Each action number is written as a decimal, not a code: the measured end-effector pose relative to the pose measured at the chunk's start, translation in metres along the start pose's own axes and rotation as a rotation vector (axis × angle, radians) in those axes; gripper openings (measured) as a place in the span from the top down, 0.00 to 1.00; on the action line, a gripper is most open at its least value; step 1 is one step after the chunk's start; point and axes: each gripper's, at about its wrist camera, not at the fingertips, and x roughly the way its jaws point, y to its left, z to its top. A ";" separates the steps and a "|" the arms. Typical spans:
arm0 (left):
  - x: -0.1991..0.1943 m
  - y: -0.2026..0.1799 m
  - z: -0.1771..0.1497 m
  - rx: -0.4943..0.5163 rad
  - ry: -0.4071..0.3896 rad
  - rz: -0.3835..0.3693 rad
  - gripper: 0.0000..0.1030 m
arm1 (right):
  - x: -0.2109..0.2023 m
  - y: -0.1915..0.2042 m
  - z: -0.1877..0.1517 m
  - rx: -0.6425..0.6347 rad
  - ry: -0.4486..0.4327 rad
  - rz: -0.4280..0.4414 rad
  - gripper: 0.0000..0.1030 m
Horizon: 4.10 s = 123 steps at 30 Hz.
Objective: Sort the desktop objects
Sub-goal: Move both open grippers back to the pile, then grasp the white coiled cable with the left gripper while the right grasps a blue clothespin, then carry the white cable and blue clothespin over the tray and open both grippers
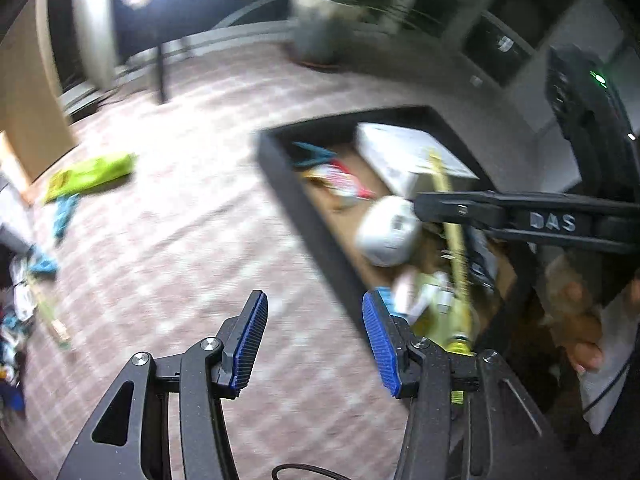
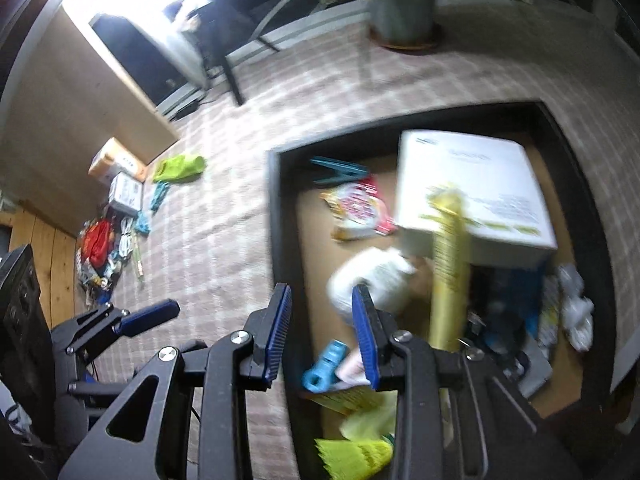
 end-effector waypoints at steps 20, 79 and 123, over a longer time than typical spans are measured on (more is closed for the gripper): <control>-0.031 0.234 -0.006 -0.437 -0.032 0.240 0.56 | 0.110 0.190 0.086 -0.185 0.137 0.118 0.70; 0.021 0.199 -0.049 -0.401 0.056 0.189 0.82 | 0.167 0.197 0.032 -0.314 0.270 -0.019 0.80; 0.034 -0.101 0.006 0.105 0.096 -0.147 0.83 | -0.042 -0.094 -0.041 0.158 0.010 -0.139 0.80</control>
